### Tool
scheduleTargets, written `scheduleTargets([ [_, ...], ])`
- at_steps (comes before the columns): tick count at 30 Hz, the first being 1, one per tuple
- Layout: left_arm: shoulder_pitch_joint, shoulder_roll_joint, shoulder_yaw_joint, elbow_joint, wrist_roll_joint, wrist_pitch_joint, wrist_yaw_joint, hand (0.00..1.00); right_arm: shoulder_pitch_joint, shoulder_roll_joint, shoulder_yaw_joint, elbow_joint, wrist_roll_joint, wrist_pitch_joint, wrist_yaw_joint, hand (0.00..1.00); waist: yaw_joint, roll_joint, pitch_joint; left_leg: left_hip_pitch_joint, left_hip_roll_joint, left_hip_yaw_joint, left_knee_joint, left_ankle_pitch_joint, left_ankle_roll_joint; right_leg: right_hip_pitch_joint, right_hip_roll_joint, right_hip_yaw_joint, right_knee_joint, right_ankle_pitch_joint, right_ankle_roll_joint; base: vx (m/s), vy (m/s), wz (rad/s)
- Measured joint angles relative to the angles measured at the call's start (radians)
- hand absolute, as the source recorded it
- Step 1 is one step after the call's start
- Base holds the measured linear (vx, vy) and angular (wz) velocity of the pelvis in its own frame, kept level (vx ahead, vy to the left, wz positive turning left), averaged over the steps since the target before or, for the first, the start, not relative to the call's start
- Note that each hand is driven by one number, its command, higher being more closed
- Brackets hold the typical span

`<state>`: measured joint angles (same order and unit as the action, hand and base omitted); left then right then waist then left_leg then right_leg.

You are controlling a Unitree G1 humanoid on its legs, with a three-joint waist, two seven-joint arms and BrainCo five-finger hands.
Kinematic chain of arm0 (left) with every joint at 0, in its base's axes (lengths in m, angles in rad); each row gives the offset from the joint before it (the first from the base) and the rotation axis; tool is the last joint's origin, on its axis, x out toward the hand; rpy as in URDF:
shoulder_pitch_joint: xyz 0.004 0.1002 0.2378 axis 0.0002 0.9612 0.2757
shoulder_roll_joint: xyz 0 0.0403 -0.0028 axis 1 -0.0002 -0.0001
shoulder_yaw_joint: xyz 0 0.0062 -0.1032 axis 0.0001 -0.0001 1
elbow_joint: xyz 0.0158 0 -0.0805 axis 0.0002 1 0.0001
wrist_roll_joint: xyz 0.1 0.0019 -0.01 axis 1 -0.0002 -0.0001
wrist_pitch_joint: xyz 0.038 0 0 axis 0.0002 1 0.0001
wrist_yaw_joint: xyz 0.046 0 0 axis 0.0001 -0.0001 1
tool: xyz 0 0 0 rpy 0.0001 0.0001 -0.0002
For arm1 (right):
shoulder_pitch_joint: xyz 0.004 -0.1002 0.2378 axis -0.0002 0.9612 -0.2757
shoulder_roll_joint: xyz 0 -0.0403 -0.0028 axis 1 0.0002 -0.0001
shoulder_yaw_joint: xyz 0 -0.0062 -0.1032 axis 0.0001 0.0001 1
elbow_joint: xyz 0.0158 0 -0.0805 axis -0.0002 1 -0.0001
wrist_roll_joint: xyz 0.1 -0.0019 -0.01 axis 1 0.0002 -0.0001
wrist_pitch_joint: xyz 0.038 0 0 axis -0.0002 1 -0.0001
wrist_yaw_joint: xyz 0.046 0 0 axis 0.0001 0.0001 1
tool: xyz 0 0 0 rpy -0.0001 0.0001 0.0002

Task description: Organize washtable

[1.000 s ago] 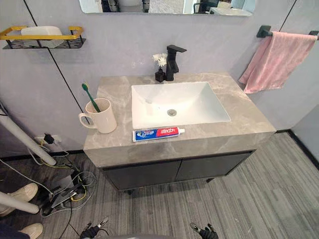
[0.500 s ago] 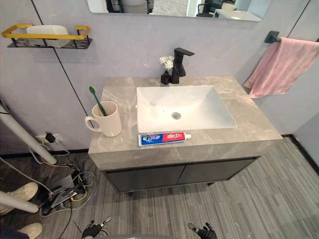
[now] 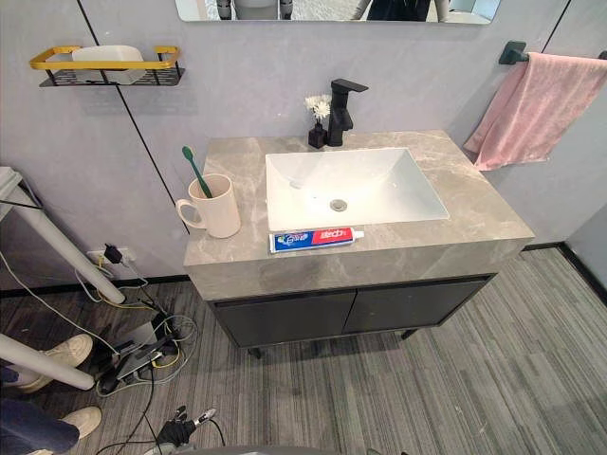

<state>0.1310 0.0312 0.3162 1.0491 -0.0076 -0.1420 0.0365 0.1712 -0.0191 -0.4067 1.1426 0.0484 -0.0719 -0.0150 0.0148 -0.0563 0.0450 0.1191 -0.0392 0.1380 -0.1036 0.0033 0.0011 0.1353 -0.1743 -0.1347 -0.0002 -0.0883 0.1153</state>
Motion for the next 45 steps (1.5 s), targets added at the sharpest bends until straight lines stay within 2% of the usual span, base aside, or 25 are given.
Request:
scheduleTargets([
  [7,0.0,-0.001,0.016,0.003,-0.026,0.002,-0.014,0.0,-0.01,-0.005,-0.009,0.011,-0.003,0.005,-0.001,0.0,0.002,0.004,-0.002,-0.025,-0.008,-0.044,0.0,0.001,0.001,0.001,-0.005,-0.047,-0.006,0.0,0.0,0.0,-0.013,0.17],
  [16,0.012,0.002,0.147,0.065,-0.07,0.031,-0.034,0.0,-0.04,-0.011,-0.041,0.013,-0.02,0.012,-0.001,0.0,0.006,0.017,-0.009,-0.038,-0.01,-0.049,0.005,0.0,0.0,0.001,-0.005,-0.056,-0.032,0.002,-0.001,0.02,-0.028,0.02],
  [21,0.028,-0.012,0.212,0.071,-0.072,0.043,-0.034,0.0,-0.051,-0.007,-0.063,0.018,-0.02,0.013,-0.002,0.0,0.008,0.02,-0.009,-0.037,0.01,-0.043,0.006,0.001,0.0,0.004,0.016,-0.056,-0.039,0.025,-0.034,0.0,-0.043,-0.03],
  [24,0.025,-0.029,0.245,0.068,-0.084,0.046,-0.033,0.0,-0.049,-0.007,-0.015,-0.004,-0.019,0.013,-0.003,0.0,0.017,0.021,-0.007,-0.045,0.023,-0.051,0.007,0.005,-0.003,0.002,0.023,-0.068,-0.036,0.037,-0.032,-0.07,-0.059,0.07],
  [27,0.01,-0.034,0.245,0.058,-0.105,0.045,-0.028,0.0,-0.033,-0.015,0.067,-0.032,-0.02,0.012,-0.003,0.0,0.026,0.022,-0.006,-0.091,0.021,-0.102,0.007,0.032,-0.003,-0.018,0.022,-0.132,-0.031,0.039,-0.03,-0.1,-0.062,0.53],
  [29,0.003,-0.038,0.246,0.038,-0.119,0.045,-0.01,0.0,-0.037,-0.03,0.114,-0.044,-0.024,0.011,-0.003,0.0,0.028,0.034,0.006,-0.124,0.027,-0.129,0.008,0.047,-0.01,-0.038,0.028,-0.165,-0.017,0.038,-0.03,-0.1,-0.038,0.5],
  [31,0.005,-0.044,0.247,0.023,-0.129,0.045,-0.002,0.0,-0.045,-0.038,0.143,-0.068,-0.033,0.009,-0.003,0.0,0.031,0.032,0.027,-0.129,0.034,-0.134,0.02,0.05,-0.017,-0.037,0.034,-0.165,-0.008,0.038,-0.03,-0.14,-0.035,0.14],
  [33,-0.001,-0.052,0.273,0.016,-0.138,0.045,0.011,0.0,-0.079,-0.043,0.152,-0.069,-0.042,0.007,-0.004,0.0,0.032,0.037,0.056,-0.193,0.049,-0.113,0.156,-0.008,-0.024,-0.054,0.035,-0.16,0.02,0.027,-0.041,-0.16,-0.022,-0.22],
  [35,0.0,-0.081,0.323,0.011,-0.14,0.045,0.021,0.0,-0.105,-0.028,0.156,-0.082,-0.042,0.006,-0.008,0.0,0.03,0.064,0.071,-0.269,0.103,-0.043,0.306,-0.094,-0.015,-0.082,0.056,-0.131,0.047,0.023,-0.044,-0.2,-0.027,-0.54],
  [38,0.0,-0.094,0.322,-0.006,-0.152,0.045,0.021,0.0,-0.081,-0.011,0.135,-0.11,-0.039,0.004,-0.008,0.0,0.028,0.059,0.068,-0.267,0.14,0.052,0.362,-0.1,-0.01,-0.103,0.045,-0.133,0.052,0.012,-0.061,-0.08,-0.016,-0.08],
  [39,0.002,-0.105,0.323,-0.011,-0.153,0.042,0.016,0.0,-0.077,-0.008,0.105,-0.112,-0.037,0.004,-0.008,0.0,0.029,0.067,0.063,-0.261,0.148,0.056,0.422,-0.137,-0.023,-0.101,0.047,-0.132,0.06,0.01,-0.057,0.02,0.024,0.03],
  [40,0.003,-0.107,0.324,-0.01,-0.156,0.042,0.011,0.0,-0.075,-0.006,0.094,-0.116,-0.037,0.004,-0.007,0.0,0.027,0.072,0.061,-0.253,0.15,0.049,0.416,-0.153,-0.037,-0.103,0.05,-0.134,0.066,0.007,-0.053,0.03,0.045,0.05],
  [42,0.004,-0.106,0.323,-0.015,-0.157,0.038,0.002,0.0,-0.065,0.015,0.06,-0.12,-0.036,0.003,-0.006,0.0,0.028,0.057,0.049,-0.24,0.136,0.031,0.383,-0.159,-0.037,-0.105,0.038,-0.132,0.084,0.009,-0.034,0.01,0.059,0.06],
  [45,0.008,-0.099,0.324,-0.022,-0.156,0.035,-0.01,0.0,-0.059,0.028,0.055,-0.12,-0.037,0.004,-0.003,0.0,0.029,0.038,0.037,-0.242,0.124,0.035,0.387,-0.164,-0.029,-0.105,0.032,-0.131,0.085,0.01,-0.032,0.04,0.046,0.0],
])
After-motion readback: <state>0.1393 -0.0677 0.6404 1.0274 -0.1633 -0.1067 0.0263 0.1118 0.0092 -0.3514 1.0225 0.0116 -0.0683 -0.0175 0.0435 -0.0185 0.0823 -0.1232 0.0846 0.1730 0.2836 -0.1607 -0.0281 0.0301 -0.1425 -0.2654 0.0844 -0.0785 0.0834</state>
